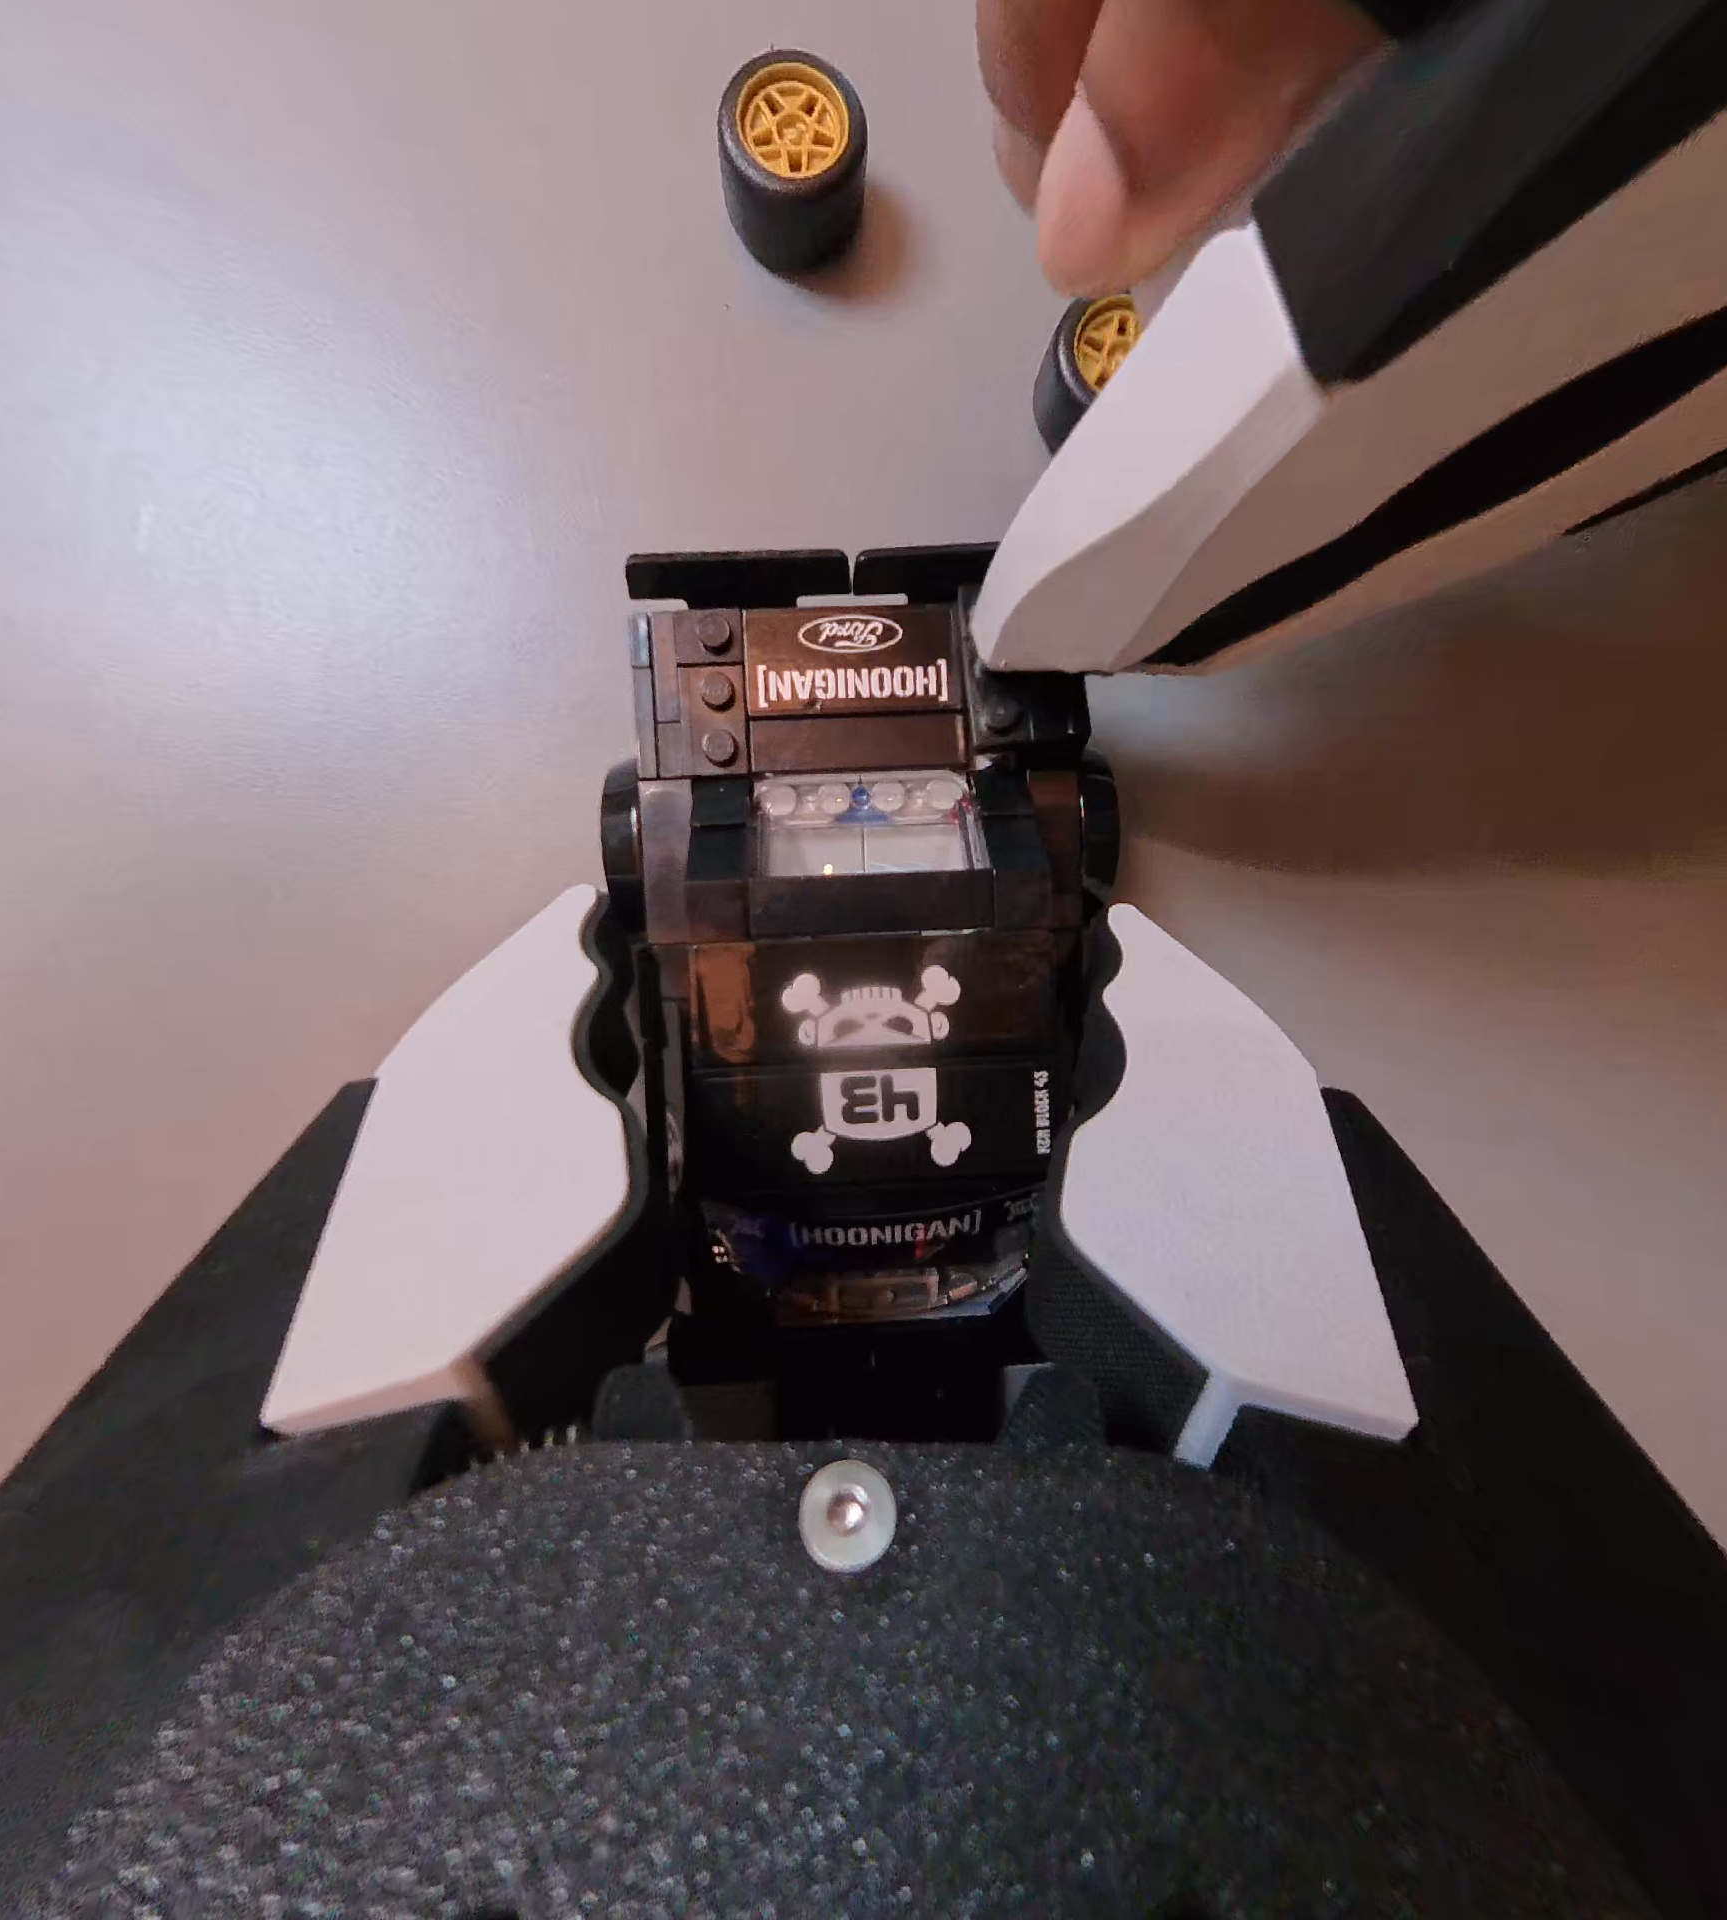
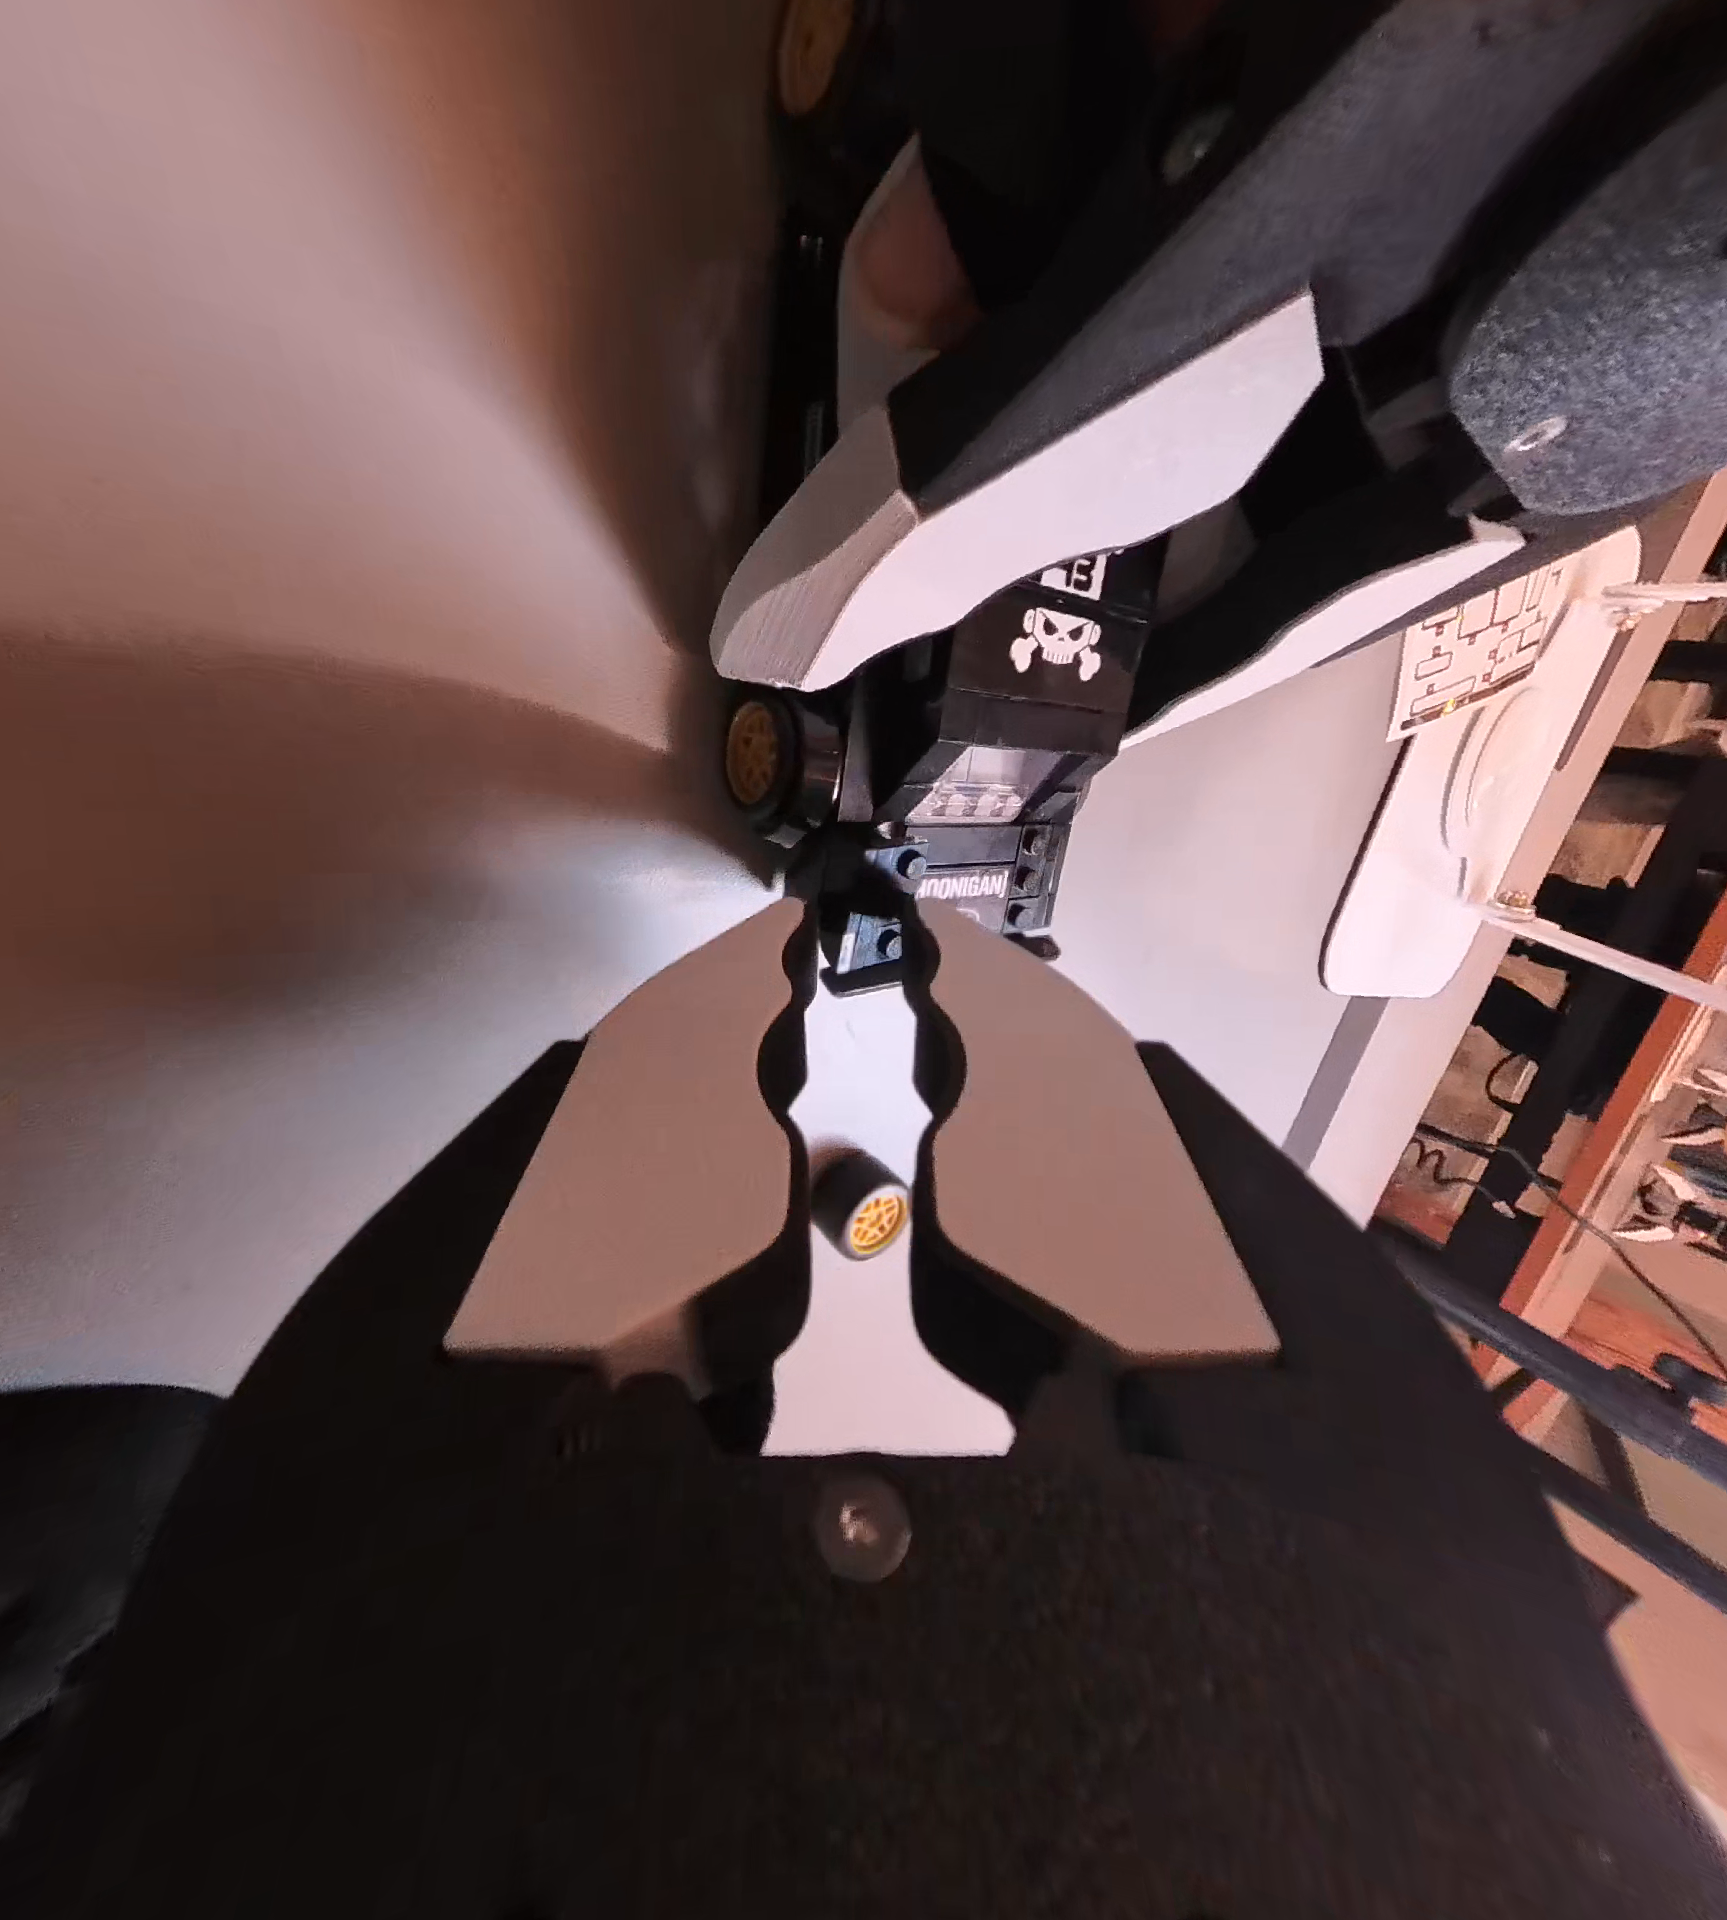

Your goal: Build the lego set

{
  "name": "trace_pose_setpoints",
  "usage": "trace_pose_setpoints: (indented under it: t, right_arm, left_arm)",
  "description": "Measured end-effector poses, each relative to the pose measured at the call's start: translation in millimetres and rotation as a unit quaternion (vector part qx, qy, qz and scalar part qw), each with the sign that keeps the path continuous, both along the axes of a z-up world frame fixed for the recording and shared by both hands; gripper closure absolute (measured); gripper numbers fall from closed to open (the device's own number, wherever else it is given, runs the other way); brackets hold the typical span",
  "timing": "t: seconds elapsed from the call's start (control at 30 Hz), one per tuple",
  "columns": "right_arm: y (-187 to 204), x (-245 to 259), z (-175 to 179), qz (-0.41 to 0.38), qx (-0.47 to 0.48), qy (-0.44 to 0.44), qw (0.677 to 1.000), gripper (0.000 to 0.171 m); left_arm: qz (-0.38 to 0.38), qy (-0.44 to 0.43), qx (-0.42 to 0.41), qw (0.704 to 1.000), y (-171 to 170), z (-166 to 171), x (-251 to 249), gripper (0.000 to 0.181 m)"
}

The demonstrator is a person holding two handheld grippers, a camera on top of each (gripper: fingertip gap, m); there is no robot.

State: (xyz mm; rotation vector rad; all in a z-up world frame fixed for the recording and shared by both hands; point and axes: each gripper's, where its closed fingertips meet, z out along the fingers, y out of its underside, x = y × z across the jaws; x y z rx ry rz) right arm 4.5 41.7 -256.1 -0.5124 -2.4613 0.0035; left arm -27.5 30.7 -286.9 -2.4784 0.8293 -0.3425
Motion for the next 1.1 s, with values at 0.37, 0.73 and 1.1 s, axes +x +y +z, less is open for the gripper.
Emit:
trace_pose_setpoints:
  t: [0.37, 0.73, 1.1]
  right_arm:
    - [-3, 4, 4, -0.009, -0.04, 0.025, 0.999, 0.15]
    - [-5, 0, 0, 0.021, -0.007, 0.023, 0.999, 0.156]
    - [-5, -4, 1, 0.033, 0.009, -0.004, 0.999, 0.152]
  left_arm:
    - [-0.001, -0.001, 0.001, 1.0, -1, 0, 0, 0.097]
    - [-0.004, -0.001, 0.001, 1.0, -1, 0, 0, 0.097]
    - [-0.004, 0.001, 0.0, 1.0, -2, 0, -1, 0.097]
